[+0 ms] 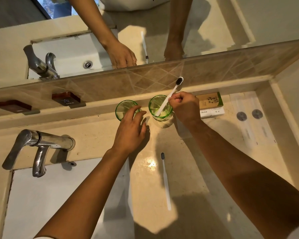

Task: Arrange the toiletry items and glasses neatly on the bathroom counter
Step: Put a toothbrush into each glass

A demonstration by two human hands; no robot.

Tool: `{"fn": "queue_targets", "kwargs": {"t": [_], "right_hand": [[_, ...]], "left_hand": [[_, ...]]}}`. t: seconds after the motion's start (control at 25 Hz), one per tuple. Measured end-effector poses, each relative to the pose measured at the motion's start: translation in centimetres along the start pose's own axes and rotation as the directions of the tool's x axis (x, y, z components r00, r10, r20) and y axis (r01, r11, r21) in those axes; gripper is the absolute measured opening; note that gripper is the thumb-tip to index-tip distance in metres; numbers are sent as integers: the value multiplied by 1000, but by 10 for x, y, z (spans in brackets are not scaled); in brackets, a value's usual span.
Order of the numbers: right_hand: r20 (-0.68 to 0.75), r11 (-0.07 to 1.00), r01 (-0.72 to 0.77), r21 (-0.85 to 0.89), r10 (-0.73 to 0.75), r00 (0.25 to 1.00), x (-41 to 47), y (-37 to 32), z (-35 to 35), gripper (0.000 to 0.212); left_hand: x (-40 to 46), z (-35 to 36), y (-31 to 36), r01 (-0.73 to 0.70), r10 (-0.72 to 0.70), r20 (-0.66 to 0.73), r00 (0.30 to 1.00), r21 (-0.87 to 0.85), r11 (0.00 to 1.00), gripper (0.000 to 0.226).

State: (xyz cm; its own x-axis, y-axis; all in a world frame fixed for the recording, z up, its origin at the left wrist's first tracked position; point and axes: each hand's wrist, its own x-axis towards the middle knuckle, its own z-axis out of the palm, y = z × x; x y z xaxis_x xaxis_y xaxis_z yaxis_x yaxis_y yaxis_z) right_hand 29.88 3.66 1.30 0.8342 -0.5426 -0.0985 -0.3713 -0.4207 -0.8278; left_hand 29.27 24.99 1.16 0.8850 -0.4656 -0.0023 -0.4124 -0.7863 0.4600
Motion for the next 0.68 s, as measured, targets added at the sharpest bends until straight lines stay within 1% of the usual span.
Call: {"fn": "queue_targets", "kwargs": {"t": [0.08, 0.16, 0.28, 0.32, 0.4, 0.44, 0.48, 0.56, 0.6, 0.68], "right_hand": [[7, 1000, -12, 23, 12, 1000, -4, 0, -3, 13], [-17, 997, -24, 71, 25, 1000, -15, 0, -8, 10], [-74, 998, 36, 43, -32, 997, -51, 16, -19, 14], [-60, 999, 2, 50, 1, 998, -68, 26, -22, 15], [19, 987, -138, 81, 137, 990, -109, 47, -25, 11], [78, 981, -187, 50, 183, 980, -130, 59, -26, 12], [151, 979, -200, -35, 203, 967, -153, 71, -25, 16], [306, 963, -202, -181, 250, 919, -198, 92, -24, 15], [350, 957, -210, -202, 271, 897, -216, 99, -24, 11], [360, 953, -192, -236, 269, 893, -238, 103, -22, 6]], "left_hand": [[0, -2, 2, -2, 2, 4, 1000, 6, 1000, 40], [-1, -5, 5, -20, 20, -16, 1000, 14, 1000, 39], [-20, -6, 15, -32, 36, -101, 994, 45, 999, 37], [-32, -3, 18, -29, 35, -130, 991, 47, 998, 37], [-63, 6, 26, -28, 33, -141, 989, 39, 999, 34], [-81, 13, 28, -25, 27, -124, 992, 18, 1000, 31], [-102, 21, 30, -7, 4, -93, 996, -29, 1000, 29], [-145, 39, 34, 103, -100, 24, 995, -155, 983, 26], [-165, 47, 36, 162, -144, 100, 984, -196, 967, 25], [-196, 64, 42, 226, -183, 197, 963, -221, 949, 16]]}}
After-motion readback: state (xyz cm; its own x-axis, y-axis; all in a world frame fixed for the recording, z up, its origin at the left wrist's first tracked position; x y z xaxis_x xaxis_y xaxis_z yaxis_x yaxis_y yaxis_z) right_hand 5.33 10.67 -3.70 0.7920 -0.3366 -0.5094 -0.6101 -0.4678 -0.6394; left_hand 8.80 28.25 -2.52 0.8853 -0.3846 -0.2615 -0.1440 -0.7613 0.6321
